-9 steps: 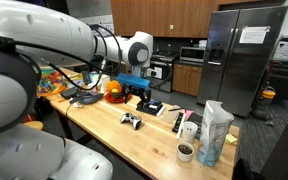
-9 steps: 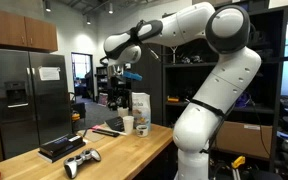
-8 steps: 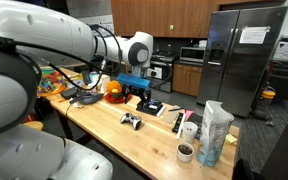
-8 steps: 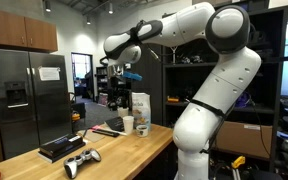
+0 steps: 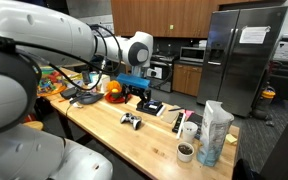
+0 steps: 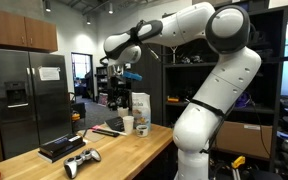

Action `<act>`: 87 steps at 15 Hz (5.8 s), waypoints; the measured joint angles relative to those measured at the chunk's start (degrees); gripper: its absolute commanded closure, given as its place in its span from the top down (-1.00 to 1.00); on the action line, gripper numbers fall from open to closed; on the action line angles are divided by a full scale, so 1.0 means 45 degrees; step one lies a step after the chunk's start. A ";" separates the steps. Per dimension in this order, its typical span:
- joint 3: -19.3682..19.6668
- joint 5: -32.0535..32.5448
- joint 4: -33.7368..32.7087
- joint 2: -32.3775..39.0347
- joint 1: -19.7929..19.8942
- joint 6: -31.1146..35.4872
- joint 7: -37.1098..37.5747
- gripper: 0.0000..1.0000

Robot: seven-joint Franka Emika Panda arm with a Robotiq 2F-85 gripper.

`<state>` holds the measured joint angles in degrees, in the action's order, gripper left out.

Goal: Put the console on top of the black box.

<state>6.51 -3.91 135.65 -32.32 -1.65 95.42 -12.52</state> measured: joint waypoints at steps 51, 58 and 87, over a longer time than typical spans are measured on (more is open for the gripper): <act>-0.2029 0.0172 0.0210 0.5258 -0.1168 0.6561 -0.2847 1.00; -0.2065 0.0216 0.1825 0.5277 -0.0807 0.9019 0.1565 1.00; -0.2238 -0.1267 0.2513 0.5632 -0.0899 1.0189 0.1094 1.00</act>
<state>-3.57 -9.62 146.96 -6.98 -5.69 141.27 -7.60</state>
